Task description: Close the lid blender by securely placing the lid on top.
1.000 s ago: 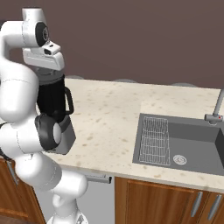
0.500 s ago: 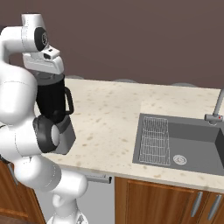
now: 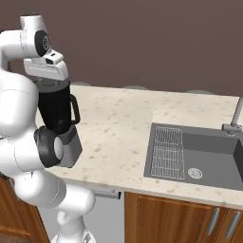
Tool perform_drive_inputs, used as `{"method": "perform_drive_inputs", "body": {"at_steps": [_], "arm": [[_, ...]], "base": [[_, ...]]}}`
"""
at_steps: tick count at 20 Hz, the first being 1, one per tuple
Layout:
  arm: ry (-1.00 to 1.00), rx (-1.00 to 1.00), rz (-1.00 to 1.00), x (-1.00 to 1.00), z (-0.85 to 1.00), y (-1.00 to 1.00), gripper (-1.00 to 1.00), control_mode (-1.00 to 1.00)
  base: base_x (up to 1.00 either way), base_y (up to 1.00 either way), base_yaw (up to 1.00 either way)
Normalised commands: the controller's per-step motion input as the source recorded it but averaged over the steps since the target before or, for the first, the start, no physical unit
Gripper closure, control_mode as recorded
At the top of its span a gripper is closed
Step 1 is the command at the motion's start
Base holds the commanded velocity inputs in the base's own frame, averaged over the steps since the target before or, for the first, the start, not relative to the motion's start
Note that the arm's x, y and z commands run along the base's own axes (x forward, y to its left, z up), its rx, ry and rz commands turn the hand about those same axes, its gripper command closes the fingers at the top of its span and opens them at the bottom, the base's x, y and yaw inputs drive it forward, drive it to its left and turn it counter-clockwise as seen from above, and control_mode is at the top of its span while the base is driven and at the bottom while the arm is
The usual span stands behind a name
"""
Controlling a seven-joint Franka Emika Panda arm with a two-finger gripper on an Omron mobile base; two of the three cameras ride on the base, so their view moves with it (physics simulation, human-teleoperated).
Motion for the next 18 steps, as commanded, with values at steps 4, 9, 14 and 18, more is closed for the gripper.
{"method": "perform_drive_inputs", "body": {"at_steps": [4, 9, 14, 18], "arm": [[0.00, 0.00, 0.00, 0.00, 0.00, 0.00, -1.00, -1.00], [0.00, 0.00, 0.00, 0.00, 0.00, 0.00, -1.00, -1.00], [0.00, 0.00, 0.00, -0.08, 0.03, 0.00, -1.00, -1.00], [0.00, 0.00, 0.00, -0.23, 0.09, 0.00, -1.00, -1.00]], "base": [[0.00, 0.00, 0.00], [0.00, 0.00, 0.00], [0.00, 0.00, 0.00], [0.00, 0.00, 0.00]]}}
